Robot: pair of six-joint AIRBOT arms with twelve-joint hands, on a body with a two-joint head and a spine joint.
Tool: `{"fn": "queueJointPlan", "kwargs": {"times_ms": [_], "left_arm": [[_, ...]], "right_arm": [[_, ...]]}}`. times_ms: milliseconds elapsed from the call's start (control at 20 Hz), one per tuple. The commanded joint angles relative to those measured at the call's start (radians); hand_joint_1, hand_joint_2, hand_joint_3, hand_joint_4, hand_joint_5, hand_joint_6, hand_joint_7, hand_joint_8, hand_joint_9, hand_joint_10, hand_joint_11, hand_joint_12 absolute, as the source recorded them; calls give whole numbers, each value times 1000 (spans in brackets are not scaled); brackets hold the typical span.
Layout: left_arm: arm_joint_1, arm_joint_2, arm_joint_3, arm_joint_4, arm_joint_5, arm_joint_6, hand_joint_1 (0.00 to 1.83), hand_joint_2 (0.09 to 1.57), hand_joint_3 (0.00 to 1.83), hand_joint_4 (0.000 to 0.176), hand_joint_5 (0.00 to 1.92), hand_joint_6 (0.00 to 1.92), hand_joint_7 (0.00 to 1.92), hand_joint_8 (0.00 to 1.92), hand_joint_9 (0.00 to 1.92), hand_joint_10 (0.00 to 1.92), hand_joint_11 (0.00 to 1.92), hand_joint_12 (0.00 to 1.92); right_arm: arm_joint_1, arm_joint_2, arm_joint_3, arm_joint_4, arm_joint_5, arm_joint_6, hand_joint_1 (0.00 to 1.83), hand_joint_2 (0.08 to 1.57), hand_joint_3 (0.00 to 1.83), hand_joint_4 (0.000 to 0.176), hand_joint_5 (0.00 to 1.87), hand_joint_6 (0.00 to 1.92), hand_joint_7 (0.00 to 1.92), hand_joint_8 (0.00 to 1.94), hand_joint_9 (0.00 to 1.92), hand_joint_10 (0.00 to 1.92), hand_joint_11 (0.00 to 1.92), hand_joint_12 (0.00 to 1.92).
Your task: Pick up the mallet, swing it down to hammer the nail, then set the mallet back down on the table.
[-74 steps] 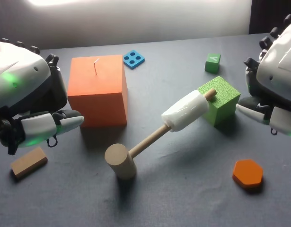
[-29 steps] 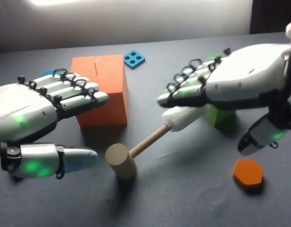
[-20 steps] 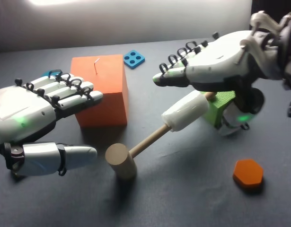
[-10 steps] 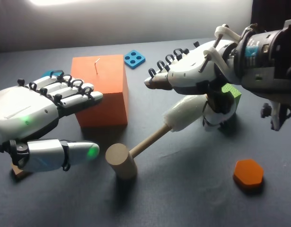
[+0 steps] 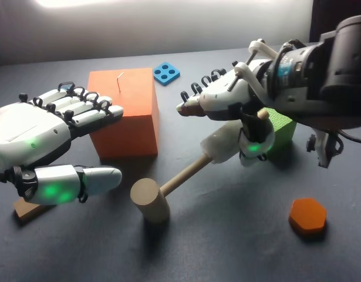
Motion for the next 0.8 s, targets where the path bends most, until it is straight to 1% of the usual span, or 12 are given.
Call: {"fn": "queueJointPlan", "kwargs": {"times_ms": [0, 150, 200, 450, 500, 550, 600, 650, 750], "left_arm": [[-5, -1, 5, -6, -123, 0, 0, 1236, 2, 0, 166, 3, 115, 3, 94, 3, 0, 307], [-5, -12, 18, -12, -123, 0, 0, 1236, 1, 0, 164, 2, 117, 2, 96, 3, 0, 311], [-5, -16, 23, -14, -128, 0, 0, 1236, 1, 0, 160, 0, 105, 2, 85, 1, 0, 284], [-5, -36, 45, -26, -138, 0, 0, 1234, 0, 0, 187, 3, 140, 4, 118, 6, 0, 379], [-5, -38, 48, -27, -139, 0, 0, 1229, 0, 0, 193, 3, 145, 3, 124, 5, 0, 398], [-5, -41, 50, -28, -139, 0, 0, 1229, 0, 0, 193, 3, 145, 3, 124, 5, 0, 398], [-5, -42, 55, -32, -141, 0, 0, 1232, 0, 0, 160, 1, 112, 1, 97, 2, 0, 334], [-5, -42, 56, -34, -142, 0, 0, 1232, 0, 0, 153, 0, 111, 3, 95, 4, 0, 322], [-5, -43, 59, -40, -145, 0, 0, 1228, 0, 0, 181, 6, 129, 5, 110, 6, 0, 384]], "right_arm": [[0, -2, 11, -37, 55, 6, 1386, 927, 7, 0, 0, 0, 0, 0, 0, 0, 0, 0], [-19, -35, 51, -36, 72, 15, 1380, 947, 14, 0, 0, 0, 0, 0, 0, 0, 0, 0], [-24, -43, 58, -36, 74, 15, 1370, 948, 13, 0, 0, 0, 0, 0, 0, 0, 0, 0], [-51, -76, 78, -39, 85, 15, 1418, 951, 10, 0, 0, 0, 0, 0, 0, 0, 0, 0], [-56, -81, 80, -58, 86, 29, 1420, 958, 13, 0, 0, 0, 0, 0, 0, 0, 0, 0], [-64, -88, 81, -111, 86, 61, 1420, 958, 13, 0, 0, 0, 0, 0, 0, 0, 0, 0], [-73, -98, 88, -139, 86, 85, 1406, 965, 14, 0, 0, 0, 0, 0, 0, 0, 0, 0], [-75, -101, 89, -139, 86, 87, 1406, 970, 15, 0, 0, 0, 0, 0, 0, 0, 0, 0], [-81, -110, 99, -139, 85, 94, 1412, 982, 20, 0, 0, 0, 0, 0, 0, 0, 0, 0]]}}
